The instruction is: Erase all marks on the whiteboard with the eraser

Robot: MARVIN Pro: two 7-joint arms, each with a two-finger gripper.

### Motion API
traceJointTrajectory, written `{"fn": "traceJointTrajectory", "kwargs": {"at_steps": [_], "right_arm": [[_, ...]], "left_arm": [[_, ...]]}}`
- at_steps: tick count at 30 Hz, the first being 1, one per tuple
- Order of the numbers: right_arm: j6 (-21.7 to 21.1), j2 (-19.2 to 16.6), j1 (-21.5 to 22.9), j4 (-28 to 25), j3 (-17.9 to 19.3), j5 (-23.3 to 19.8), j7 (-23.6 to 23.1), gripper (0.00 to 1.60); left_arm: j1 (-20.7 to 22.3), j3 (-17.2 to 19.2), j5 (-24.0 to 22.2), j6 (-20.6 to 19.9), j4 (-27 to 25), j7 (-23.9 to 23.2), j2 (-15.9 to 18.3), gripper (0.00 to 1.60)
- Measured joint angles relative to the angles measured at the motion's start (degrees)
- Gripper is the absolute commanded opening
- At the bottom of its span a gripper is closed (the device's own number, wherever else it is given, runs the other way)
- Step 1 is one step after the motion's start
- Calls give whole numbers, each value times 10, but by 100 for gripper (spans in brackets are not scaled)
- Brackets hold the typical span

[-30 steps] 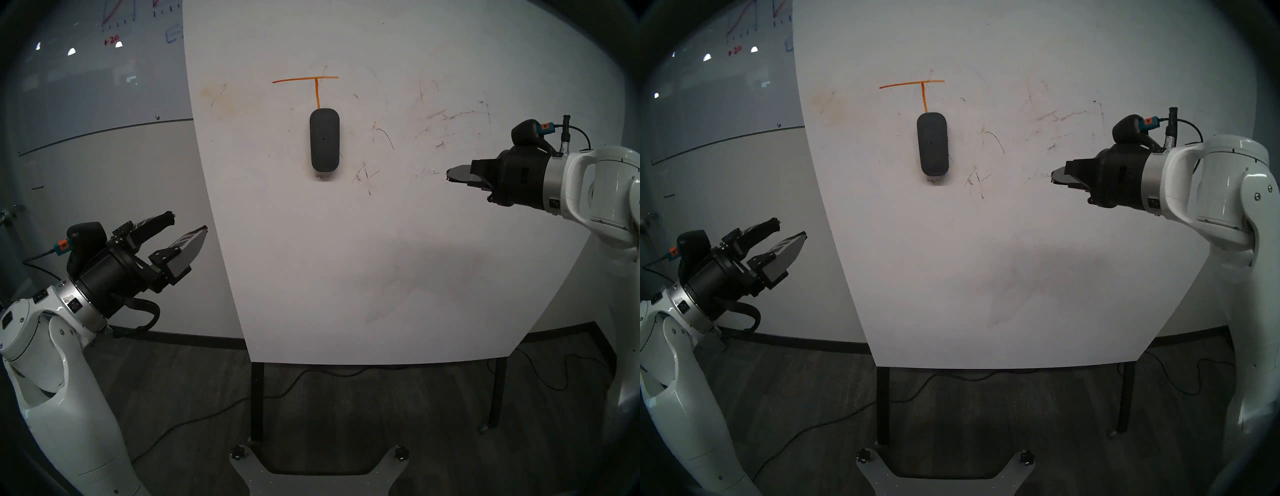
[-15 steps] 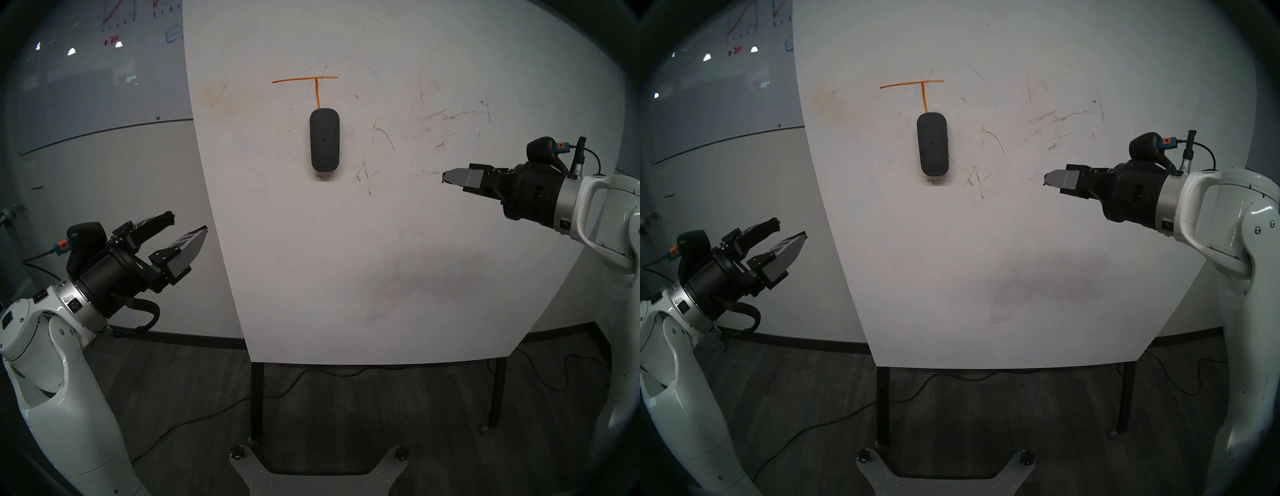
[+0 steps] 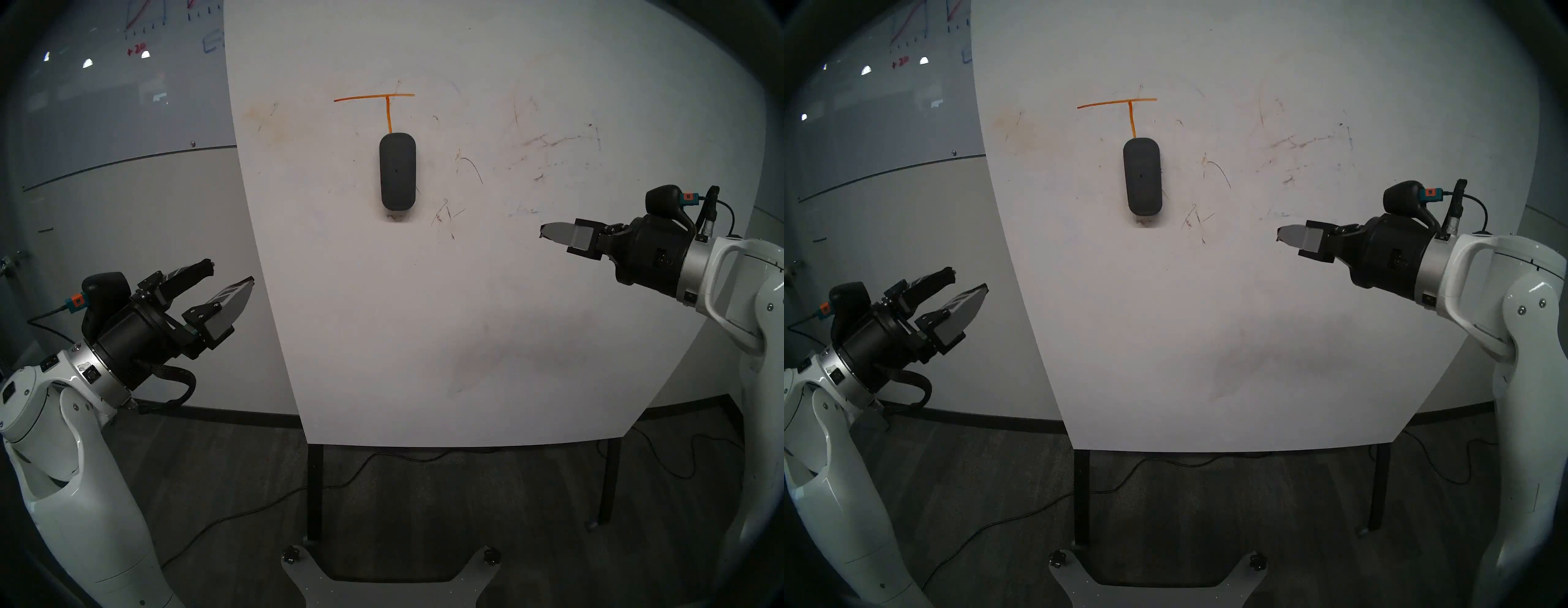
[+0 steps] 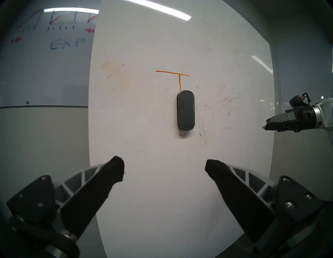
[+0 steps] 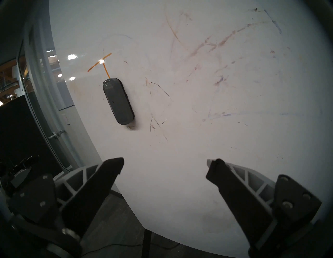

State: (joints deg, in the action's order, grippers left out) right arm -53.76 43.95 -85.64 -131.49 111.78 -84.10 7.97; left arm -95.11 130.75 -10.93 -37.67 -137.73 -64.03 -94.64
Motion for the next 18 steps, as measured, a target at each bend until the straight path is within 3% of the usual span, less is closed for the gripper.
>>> {"fn": "traceJointTrajectory", "kwargs": {"at_steps": [18], "right_arm": [[14,6,-16,4,6,46,-52,160]], "left_arm": [[0,0,0,0,0,0,0,160]]}}
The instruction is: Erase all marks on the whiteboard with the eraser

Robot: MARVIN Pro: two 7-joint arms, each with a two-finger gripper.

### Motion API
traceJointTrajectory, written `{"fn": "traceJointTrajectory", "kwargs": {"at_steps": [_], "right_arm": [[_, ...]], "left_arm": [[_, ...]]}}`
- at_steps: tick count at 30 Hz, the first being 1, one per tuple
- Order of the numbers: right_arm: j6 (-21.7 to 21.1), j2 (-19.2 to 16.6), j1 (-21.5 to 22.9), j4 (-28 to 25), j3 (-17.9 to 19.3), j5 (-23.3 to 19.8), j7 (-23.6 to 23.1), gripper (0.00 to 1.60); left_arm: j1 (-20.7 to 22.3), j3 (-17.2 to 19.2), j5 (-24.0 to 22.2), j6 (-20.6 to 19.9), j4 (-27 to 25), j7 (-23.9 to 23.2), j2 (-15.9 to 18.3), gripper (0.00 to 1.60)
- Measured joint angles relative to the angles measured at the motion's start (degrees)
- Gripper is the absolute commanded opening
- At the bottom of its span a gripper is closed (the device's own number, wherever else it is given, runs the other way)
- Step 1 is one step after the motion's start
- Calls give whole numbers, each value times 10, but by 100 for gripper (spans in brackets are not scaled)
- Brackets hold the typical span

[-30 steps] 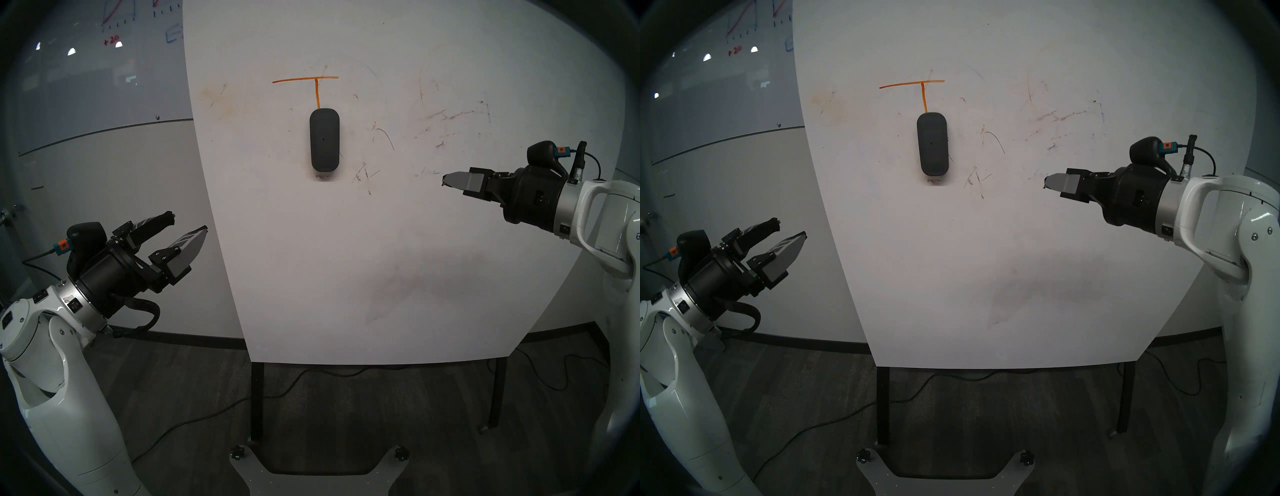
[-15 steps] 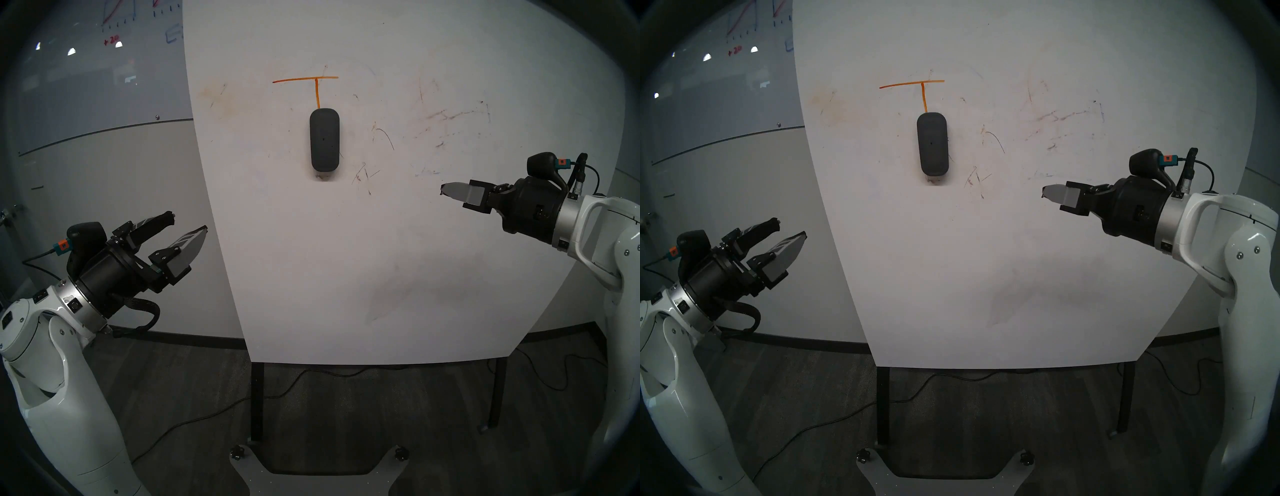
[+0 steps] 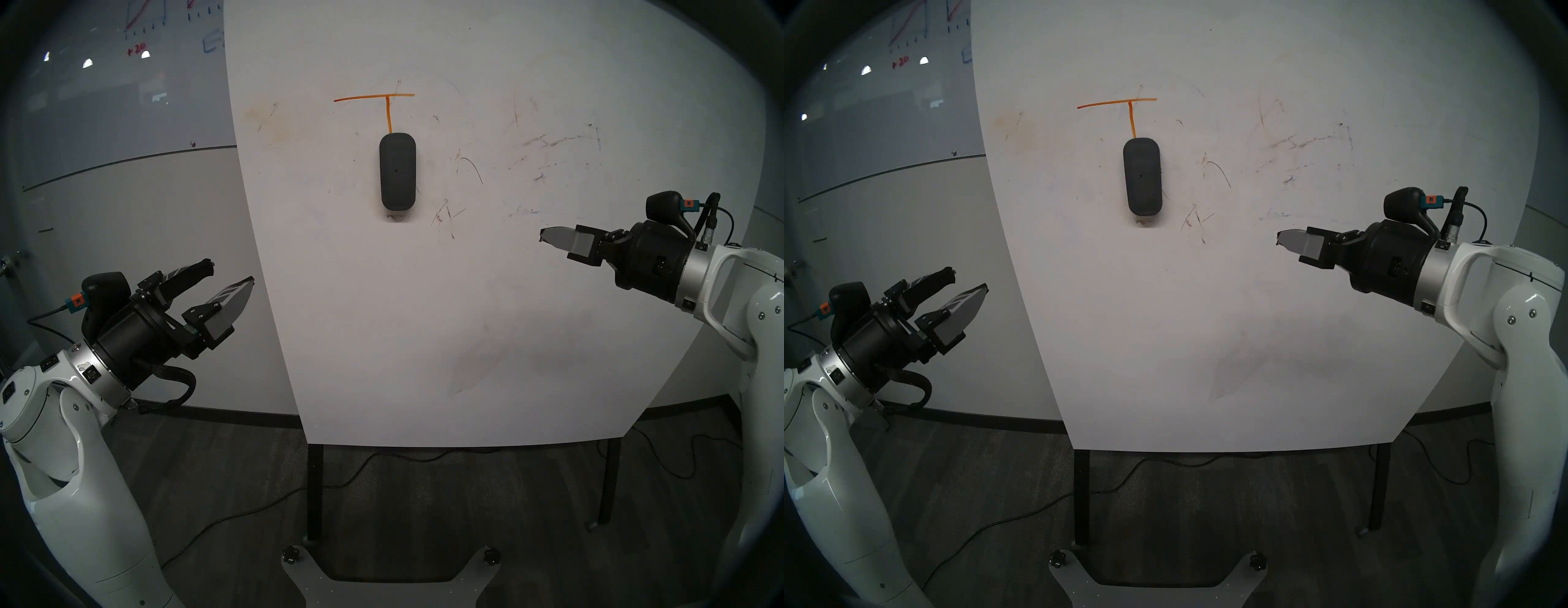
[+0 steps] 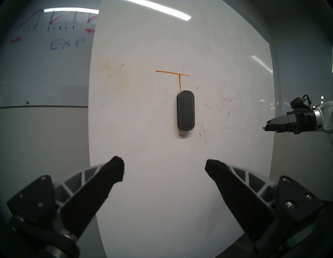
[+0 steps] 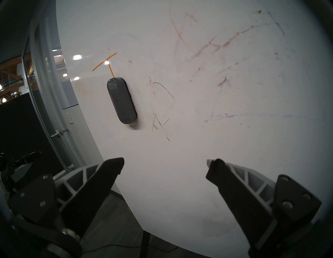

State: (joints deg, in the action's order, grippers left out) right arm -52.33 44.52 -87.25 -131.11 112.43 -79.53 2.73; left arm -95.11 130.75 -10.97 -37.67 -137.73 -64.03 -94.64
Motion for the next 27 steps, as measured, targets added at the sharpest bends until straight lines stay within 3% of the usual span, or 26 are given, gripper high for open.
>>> {"fn": "traceJointTrajectory", "kwargs": {"at_steps": [13,27], "right_arm": [[0,5,1,1,1,10,-9,160],[-1,9,2,1,1,10,-13,160]], "left_arm": [[12,-43,23,-15,5,26,5,160],[25,-151,59,3,28,81,10,160]]}}
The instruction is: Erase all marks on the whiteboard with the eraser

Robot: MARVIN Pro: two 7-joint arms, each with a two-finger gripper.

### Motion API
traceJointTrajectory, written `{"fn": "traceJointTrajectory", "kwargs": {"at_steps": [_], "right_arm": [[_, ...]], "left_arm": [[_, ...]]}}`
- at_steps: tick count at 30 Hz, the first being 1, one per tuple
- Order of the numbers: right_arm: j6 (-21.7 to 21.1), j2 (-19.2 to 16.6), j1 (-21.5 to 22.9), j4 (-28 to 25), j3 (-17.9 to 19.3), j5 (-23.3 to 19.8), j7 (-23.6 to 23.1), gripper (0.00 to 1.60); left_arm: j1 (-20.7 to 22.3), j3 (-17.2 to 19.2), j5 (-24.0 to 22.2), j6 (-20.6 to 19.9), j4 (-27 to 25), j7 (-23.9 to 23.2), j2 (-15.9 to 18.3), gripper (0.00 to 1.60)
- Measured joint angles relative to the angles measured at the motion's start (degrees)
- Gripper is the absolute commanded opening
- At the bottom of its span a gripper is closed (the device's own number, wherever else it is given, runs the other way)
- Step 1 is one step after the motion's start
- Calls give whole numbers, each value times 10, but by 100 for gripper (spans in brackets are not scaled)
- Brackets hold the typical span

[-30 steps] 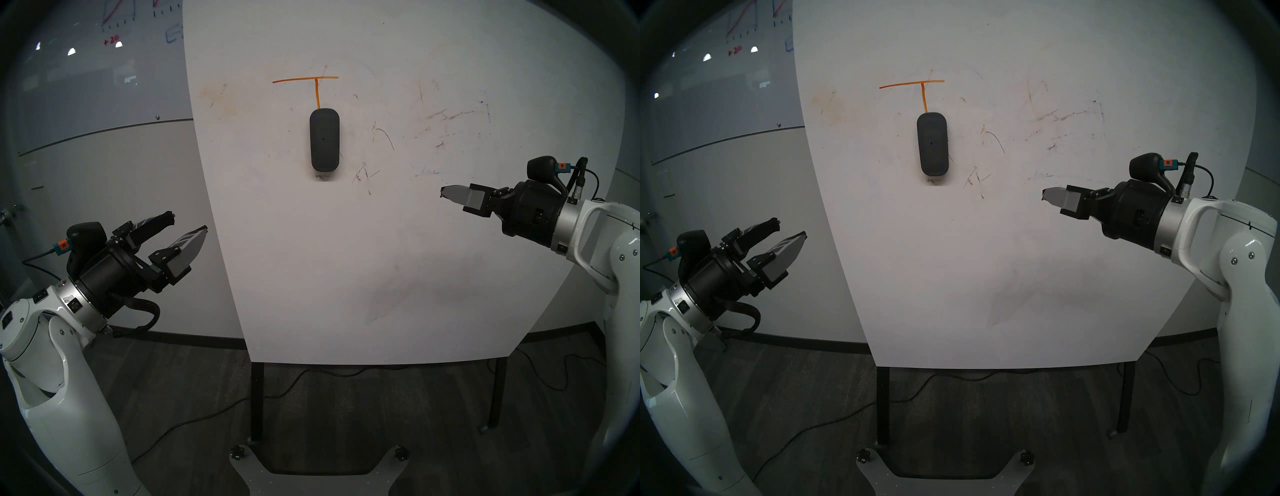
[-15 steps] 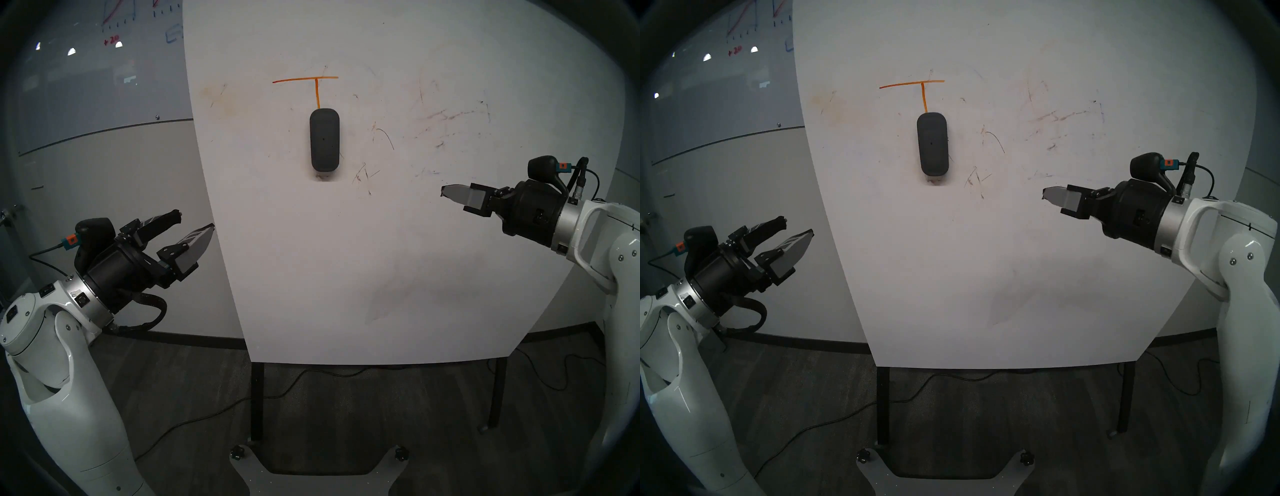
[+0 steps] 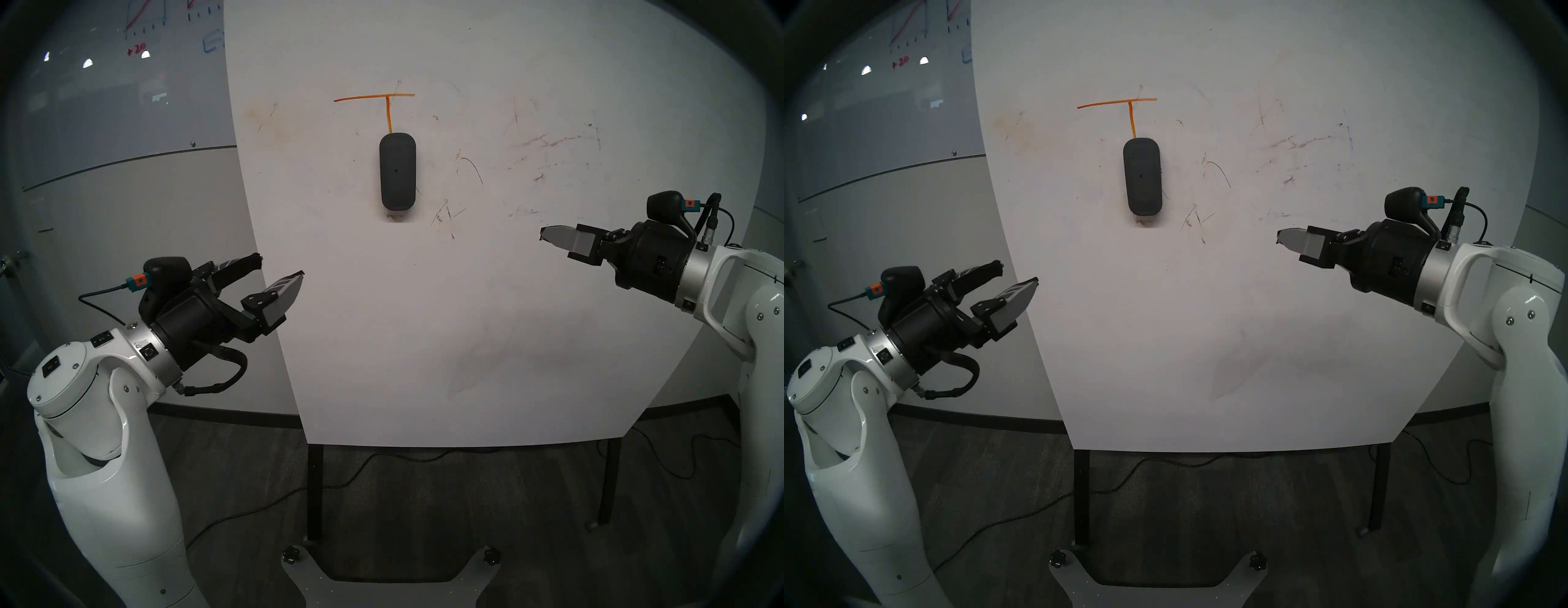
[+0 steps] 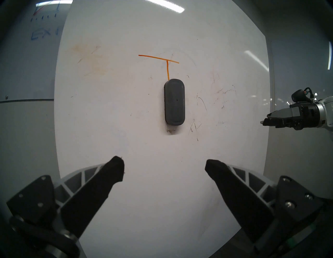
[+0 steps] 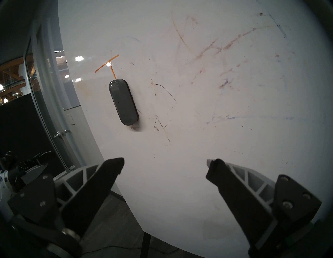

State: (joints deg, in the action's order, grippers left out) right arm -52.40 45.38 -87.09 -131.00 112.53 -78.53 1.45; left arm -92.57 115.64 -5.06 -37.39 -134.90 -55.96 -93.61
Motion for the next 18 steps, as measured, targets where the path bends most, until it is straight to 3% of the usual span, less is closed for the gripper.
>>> {"fn": "traceJointTrajectory", "kwargs": {"at_steps": [18], "right_arm": [[0,2,1,0,0,0,-2,160]], "left_arm": [[70,-181,51,42,73,122,4,160]]}}
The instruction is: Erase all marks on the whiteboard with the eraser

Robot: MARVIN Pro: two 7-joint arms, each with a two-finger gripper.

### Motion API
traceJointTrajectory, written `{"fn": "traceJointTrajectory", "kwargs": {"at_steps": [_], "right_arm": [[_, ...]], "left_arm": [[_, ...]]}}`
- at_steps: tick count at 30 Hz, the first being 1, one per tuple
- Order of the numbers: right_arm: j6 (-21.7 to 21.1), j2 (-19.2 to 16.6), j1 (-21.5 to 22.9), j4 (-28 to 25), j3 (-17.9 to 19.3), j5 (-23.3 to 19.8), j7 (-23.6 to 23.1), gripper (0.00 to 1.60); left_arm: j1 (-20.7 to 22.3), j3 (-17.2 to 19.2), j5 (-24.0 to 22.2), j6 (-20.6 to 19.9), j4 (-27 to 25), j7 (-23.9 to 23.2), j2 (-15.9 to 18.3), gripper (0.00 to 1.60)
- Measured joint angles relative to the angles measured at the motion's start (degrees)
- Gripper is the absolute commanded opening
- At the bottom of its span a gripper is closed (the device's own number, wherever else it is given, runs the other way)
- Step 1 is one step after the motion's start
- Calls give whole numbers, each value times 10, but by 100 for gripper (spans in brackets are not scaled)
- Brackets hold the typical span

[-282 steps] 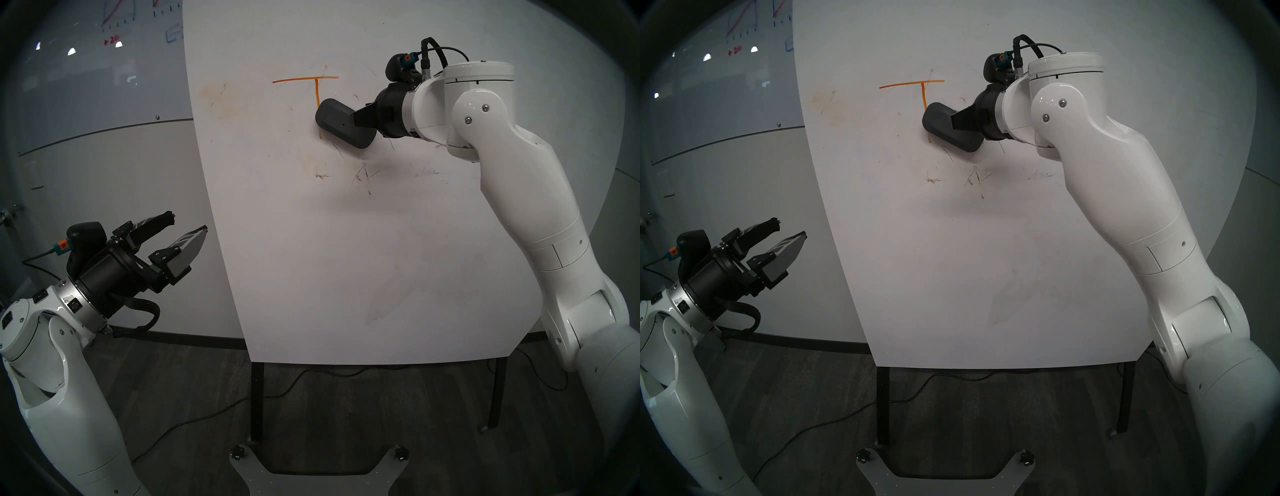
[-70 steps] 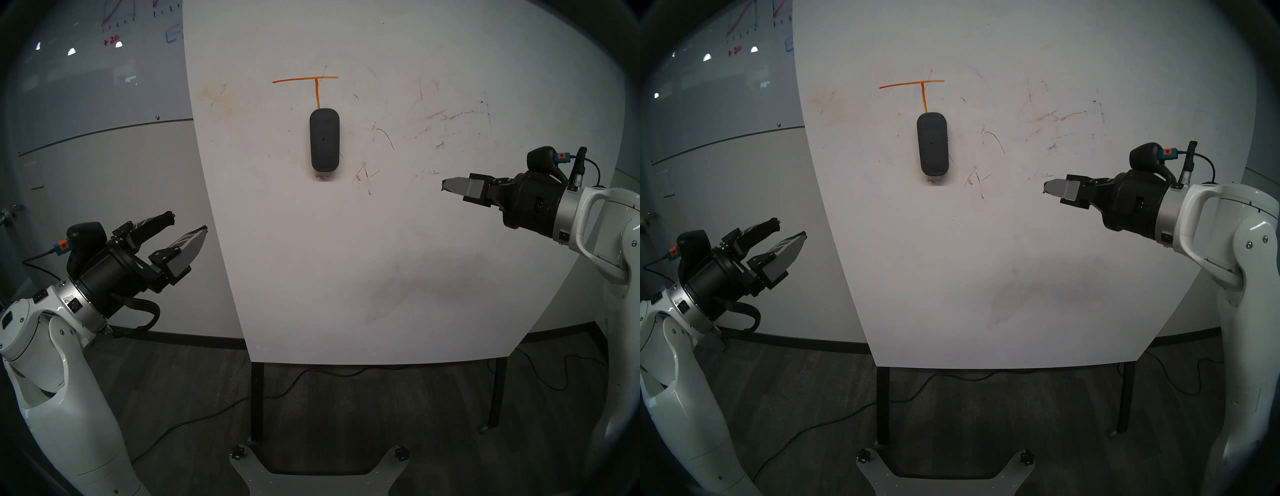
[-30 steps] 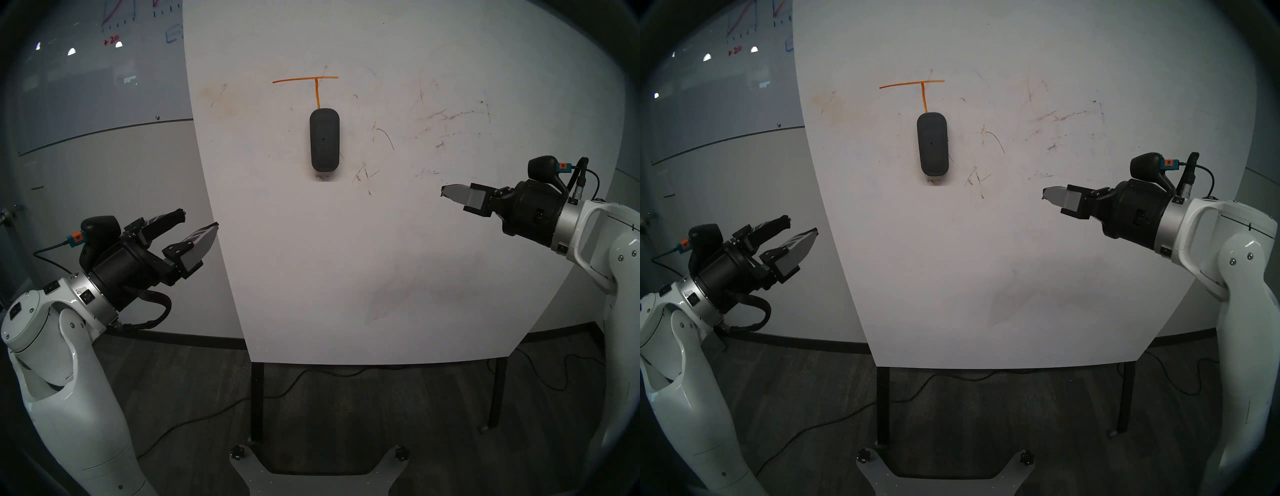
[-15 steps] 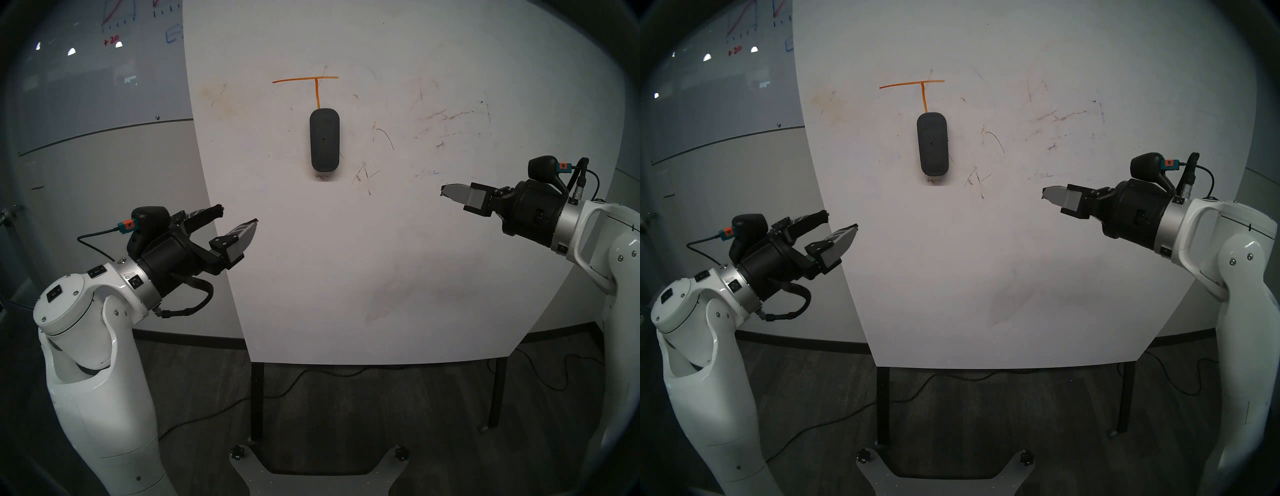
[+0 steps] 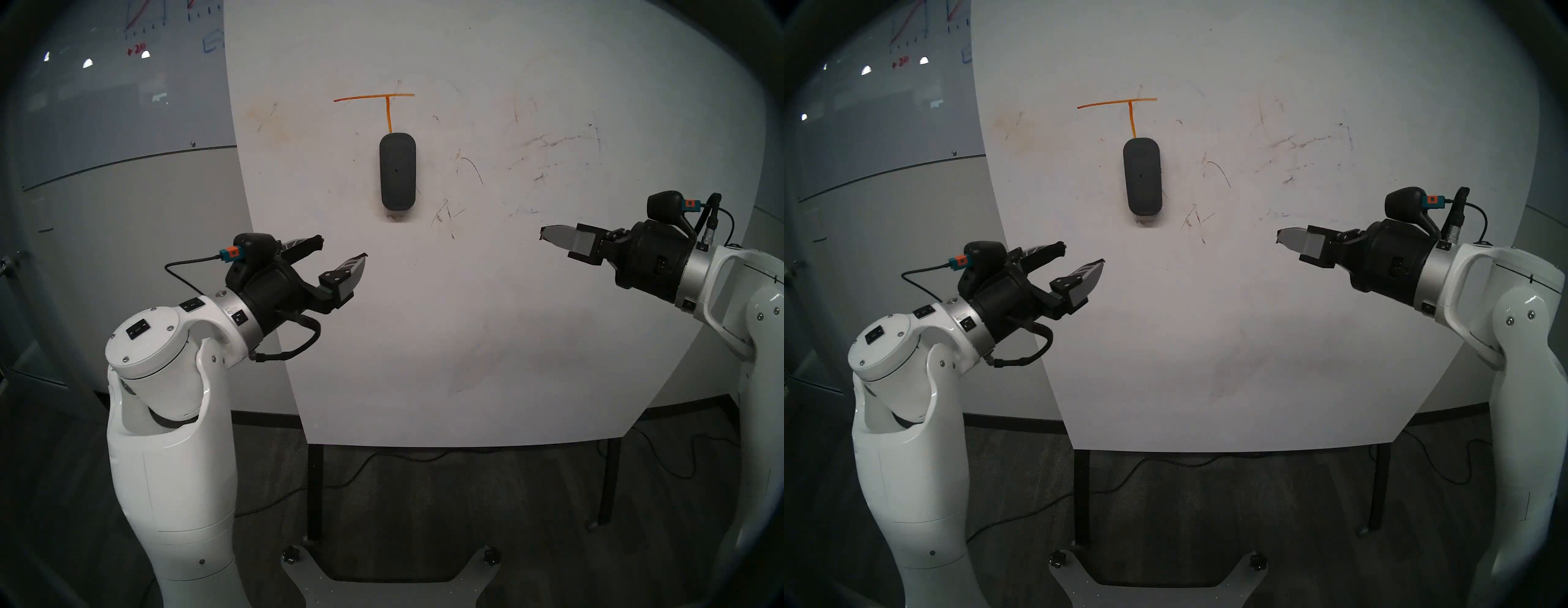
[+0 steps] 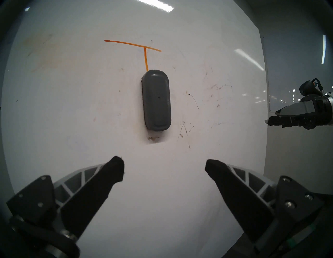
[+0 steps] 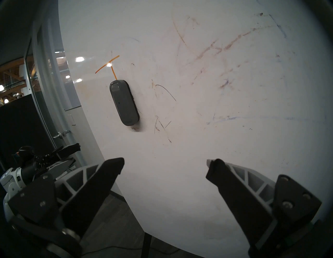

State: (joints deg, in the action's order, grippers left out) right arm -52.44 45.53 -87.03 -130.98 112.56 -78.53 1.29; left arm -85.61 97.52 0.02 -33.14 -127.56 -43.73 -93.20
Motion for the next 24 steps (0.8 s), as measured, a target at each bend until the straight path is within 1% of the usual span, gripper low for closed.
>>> {"fn": "traceJointTrajectory", "kwargs": {"at_steps": [2,5,6,13,16,17,20,21,23,24], "right_arm": [[0,0,0,0,0,0,0,160],[0,0,0,0,0,0,0,160],[0,0,0,0,0,0,0,160],[0,0,0,0,0,0,0,160],[0,0,0,0,0,0,0,160],[0,0,0,0,0,0,0,160],[0,0,0,0,0,0,0,160],[0,0,0,0,0,0,0,160],[0,0,0,0,0,0,0,160],[0,0,0,0,0,0,0,160]], "left_arm": [[4,-12,3,3,3,10,0,160],[11,-38,10,12,7,36,-1,160],[14,-50,12,16,8,49,-2,160],[25,-101,29,36,9,124,-3,160],[28,-116,35,40,10,150,-3,160],[32,-125,39,41,12,170,-3,160],[36,-134,41,42,15,190,-4,160],[42,-142,42,42,21,213,-5,160],[43,-144,42,42,23,219,-5,160],[47,-149,41,42,29,233,-6,160]]}}
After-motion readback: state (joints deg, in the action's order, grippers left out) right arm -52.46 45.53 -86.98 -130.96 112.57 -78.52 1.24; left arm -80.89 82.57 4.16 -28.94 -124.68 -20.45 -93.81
